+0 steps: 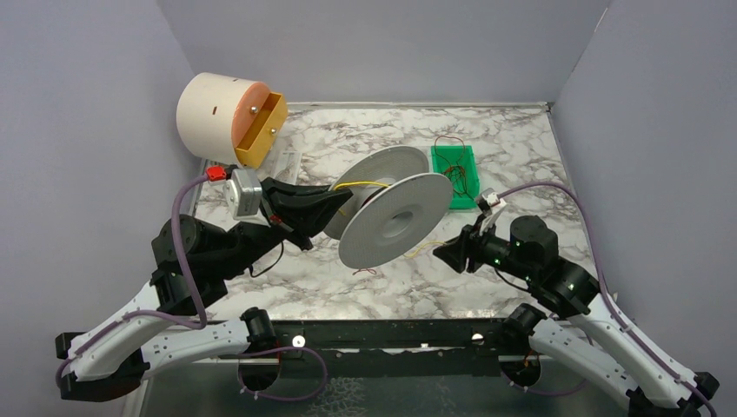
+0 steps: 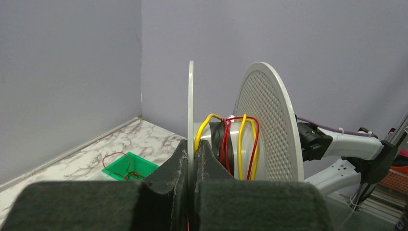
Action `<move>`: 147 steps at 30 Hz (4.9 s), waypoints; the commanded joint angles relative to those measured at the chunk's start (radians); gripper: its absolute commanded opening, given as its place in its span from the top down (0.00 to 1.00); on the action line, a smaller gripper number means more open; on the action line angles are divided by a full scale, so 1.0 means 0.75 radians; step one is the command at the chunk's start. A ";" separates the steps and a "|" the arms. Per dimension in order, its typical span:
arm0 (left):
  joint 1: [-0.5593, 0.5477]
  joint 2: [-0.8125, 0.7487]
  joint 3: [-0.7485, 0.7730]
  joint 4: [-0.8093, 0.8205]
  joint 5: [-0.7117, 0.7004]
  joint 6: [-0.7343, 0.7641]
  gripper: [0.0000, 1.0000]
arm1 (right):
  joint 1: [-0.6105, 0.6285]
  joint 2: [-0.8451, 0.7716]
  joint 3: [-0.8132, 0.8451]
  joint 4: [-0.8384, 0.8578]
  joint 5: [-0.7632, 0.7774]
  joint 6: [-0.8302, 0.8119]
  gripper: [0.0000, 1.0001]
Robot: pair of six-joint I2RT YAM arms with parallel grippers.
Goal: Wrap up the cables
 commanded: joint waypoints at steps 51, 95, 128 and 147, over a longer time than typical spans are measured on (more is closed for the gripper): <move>-0.005 0.579 0.001 0.448 -1.272 0.356 1.00 | 0.410 0.314 0.136 0.269 -0.166 0.204 0.99; -0.017 0.210 -0.389 -0.270 -0.642 0.129 1.00 | 0.483 0.855 1.137 -0.037 0.388 -0.241 0.99; -0.018 -0.271 -0.385 -0.218 -0.080 0.002 1.00 | 0.049 0.506 0.273 0.246 0.133 0.007 0.99; -0.017 -0.219 -0.402 0.295 -0.147 -0.124 1.00 | 0.013 0.341 -0.072 0.520 -0.226 0.113 0.99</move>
